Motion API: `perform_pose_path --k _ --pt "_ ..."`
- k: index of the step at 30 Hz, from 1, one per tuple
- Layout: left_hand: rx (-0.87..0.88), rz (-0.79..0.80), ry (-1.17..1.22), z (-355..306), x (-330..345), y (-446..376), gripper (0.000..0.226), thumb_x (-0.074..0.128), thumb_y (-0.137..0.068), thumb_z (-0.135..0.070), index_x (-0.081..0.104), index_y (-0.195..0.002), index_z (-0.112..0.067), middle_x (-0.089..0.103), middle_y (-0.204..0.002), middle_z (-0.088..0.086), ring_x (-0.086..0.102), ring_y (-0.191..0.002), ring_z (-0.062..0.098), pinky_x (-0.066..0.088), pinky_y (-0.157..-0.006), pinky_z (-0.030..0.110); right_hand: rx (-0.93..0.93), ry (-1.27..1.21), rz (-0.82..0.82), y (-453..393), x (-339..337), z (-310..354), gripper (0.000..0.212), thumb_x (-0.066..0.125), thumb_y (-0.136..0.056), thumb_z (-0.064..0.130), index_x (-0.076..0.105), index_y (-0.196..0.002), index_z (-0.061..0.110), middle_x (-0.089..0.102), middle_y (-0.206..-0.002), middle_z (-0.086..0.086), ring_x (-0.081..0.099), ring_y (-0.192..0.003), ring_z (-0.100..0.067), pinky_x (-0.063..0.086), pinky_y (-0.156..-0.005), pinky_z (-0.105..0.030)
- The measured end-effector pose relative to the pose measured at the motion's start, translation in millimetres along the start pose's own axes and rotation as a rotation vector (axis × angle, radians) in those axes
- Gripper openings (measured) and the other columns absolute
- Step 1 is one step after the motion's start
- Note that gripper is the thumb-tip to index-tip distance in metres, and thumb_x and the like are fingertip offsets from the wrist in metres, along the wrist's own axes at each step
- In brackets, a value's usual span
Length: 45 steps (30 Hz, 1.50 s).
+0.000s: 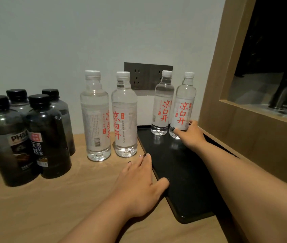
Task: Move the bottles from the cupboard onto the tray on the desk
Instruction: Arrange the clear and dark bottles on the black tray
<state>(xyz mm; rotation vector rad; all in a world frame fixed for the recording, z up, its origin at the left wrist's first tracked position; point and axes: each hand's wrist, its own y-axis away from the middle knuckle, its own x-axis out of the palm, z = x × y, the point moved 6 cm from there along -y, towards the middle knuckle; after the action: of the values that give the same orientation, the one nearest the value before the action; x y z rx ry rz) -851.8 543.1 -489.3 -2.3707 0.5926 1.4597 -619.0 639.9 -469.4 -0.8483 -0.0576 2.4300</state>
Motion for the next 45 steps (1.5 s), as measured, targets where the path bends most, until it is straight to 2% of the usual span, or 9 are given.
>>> perform_pose_path --k 3,7,14,22,31,34,36,40,45 --pt "0.011 -0.006 0.007 0 1 1 0.082 0.037 -0.092 -0.059 -0.004 -0.154 -0.022 0.000 -0.163 -0.006 -0.003 -0.148 0.010 0.000 -0.117 0.027 -0.013 0.074 -0.138 -4 4 0 0.069 0.079 -0.077 0.032 0.038 -0.128 0.011 0.051 -0.129 -0.010 0.058 -0.110 -0.027 0.052 -0.084 -0.041" --pt "0.026 -0.029 0.011 1 1 0 0.084 0.037 -0.091 -0.061 -0.003 -0.154 -0.024 0.001 -0.163 -0.007 -0.003 -0.148 0.009 -0.001 -0.116 0.026 -0.006 0.046 -0.103 -14 9 1 0.060 0.071 -0.086 0.021 0.034 -0.133 0.010 0.052 -0.132 -0.010 0.060 -0.090 -0.021 0.044 -0.067 -0.026" --pt "0.031 -0.043 0.029 2 0 0 0.085 0.039 -0.089 -0.063 -0.001 -0.154 -0.027 0.003 -0.162 -0.009 -0.001 -0.148 0.008 0.001 -0.116 0.026 -0.011 0.137 -0.118 -21 11 1 0.072 0.076 -0.080 0.032 0.035 -0.136 0.013 0.043 -0.136 -0.009 0.051 -0.120 -0.027 0.046 -0.090 -0.041" --pt "0.020 -0.044 0.034 3 1 -1 0.086 0.041 -0.087 -0.065 0.000 -0.154 -0.030 0.005 -0.162 -0.012 0.004 -0.147 0.007 0.005 -0.117 0.028 -0.013 0.044 -0.069 -23 11 -4 0.064 0.071 -0.085 0.024 0.037 -0.138 0.015 0.055 -0.137 -0.007 0.054 -0.122 -0.028 0.045 -0.097 -0.041" --pt "0.081 -0.088 0.141 9 4 -5 0.081 0.038 -0.080 -0.070 0.014 -0.151 -0.038 0.022 -0.155 -0.022 0.021 -0.143 0.005 0.026 -0.117 0.039 -0.009 0.126 -0.067 -18 13 2 0.061 0.066 -0.089 0.031 0.034 -0.140 0.018 0.054 -0.137 -0.005 0.054 -0.122 -0.028 0.047 -0.096 -0.045" --pt "0.072 -0.253 0.352 11 -10 -4 0.061 0.048 -0.092 -0.047 0.025 -0.148 -0.037 0.029 -0.150 -0.020 0.027 -0.138 0.003 0.031 -0.111 0.028 0.000 0.179 -0.069 -17 14 4 0.059 0.064 -0.090 0.032 0.034 -0.138 0.017 0.054 -0.137 -0.006 0.054 -0.121 -0.029 0.048 -0.094 -0.045" --pt "0.035 -0.507 0.373 17 -29 2 0.050 0.056 -0.091 -0.027 0.037 -0.137 -0.032 0.033 -0.143 -0.011 0.030 -0.127 0.002 0.030 -0.094 0.011 0.004 0.202 -0.064 -16 15 5 0.058 0.063 -0.091 0.033 0.033 -0.138 0.016 0.054 -0.136 -0.007 0.055 -0.120 -0.029 0.048 -0.092 -0.044" --pt "-0.074 -0.996 0.399 40 -63 22 0.056 0.068 -0.077 -0.011 0.033 -0.117 -0.028 0.024 -0.128 -0.003 0.028 -0.123 0.016 0.039 -0.100 0.037 0.025 0.208 -0.063 -13 16 8 0.063 0.064 -0.090 0.034 0.030 -0.140 0.015 0.049 -0.140 -0.009 0.053 -0.123 -0.030 0.048 -0.094 -0.046" --pt "-0.296 -0.972 0.525 63 -59 18 0.081 0.072 -0.076 -0.018 0.015 -0.133 -0.029 0.016 -0.144 0.004 0.028 -0.131 0.021 0.033 -0.108 0.046 0.133 0.114 0.000 6 22 20 0.108 0.070 -0.087 0.021 -0.015 -0.152 0.013 -0.016 -0.161 -0.010 0.009 -0.147 -0.038 0.019 -0.117 -0.050"
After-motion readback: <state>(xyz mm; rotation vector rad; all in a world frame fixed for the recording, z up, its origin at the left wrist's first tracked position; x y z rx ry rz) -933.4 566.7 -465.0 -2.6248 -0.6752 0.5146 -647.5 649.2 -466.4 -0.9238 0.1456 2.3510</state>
